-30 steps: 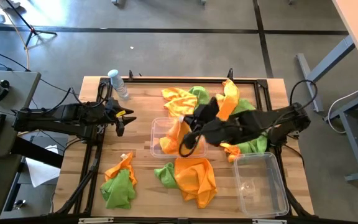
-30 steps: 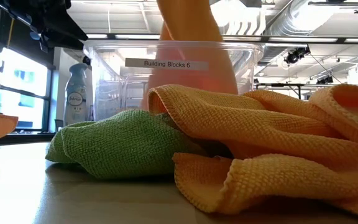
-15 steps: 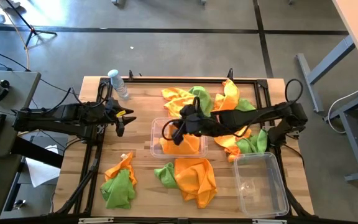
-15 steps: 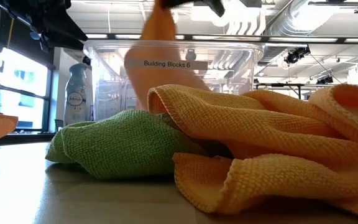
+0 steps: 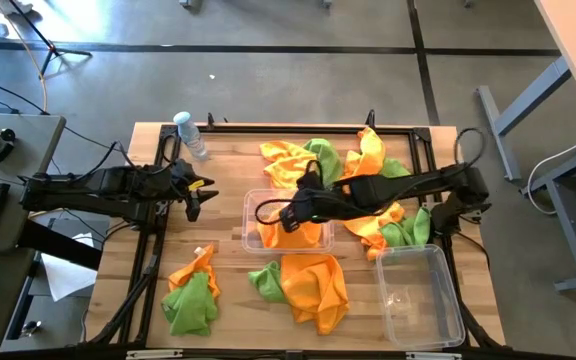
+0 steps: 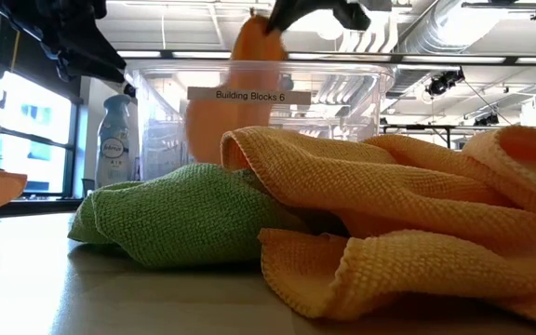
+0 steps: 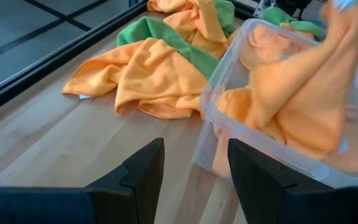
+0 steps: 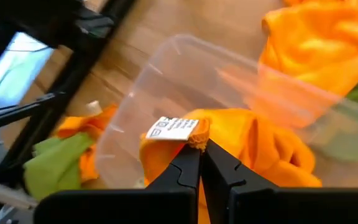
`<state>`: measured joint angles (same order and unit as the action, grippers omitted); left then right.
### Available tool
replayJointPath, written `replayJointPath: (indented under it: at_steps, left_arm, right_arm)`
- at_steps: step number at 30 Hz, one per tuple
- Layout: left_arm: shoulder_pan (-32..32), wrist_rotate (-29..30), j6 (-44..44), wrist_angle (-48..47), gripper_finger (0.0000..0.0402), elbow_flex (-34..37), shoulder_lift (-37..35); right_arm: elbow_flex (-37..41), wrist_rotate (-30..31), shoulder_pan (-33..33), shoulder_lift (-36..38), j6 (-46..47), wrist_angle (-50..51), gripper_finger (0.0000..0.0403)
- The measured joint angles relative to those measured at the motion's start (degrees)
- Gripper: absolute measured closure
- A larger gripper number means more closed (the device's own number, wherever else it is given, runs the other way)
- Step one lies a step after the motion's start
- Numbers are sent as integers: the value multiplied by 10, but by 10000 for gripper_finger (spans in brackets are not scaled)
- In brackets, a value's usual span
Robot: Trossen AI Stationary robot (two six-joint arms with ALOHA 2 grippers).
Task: Sort microfiber towel by color & place in baskets
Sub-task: Put the orange towel into the top transparent bin
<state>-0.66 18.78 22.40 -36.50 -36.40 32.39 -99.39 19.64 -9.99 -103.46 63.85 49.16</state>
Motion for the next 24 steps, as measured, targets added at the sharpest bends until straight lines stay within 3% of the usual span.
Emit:
replayJointPath:
  at_steps: [12,24]
  left_arm:
    - [0,10,-33,3,234,0,6]
    - [0,10,-62,3,234,0,6]
  right_arm:
    - [0,-97,18,-145,103,-41,403]
    - [0,-102,45,-183,129,-46,403]
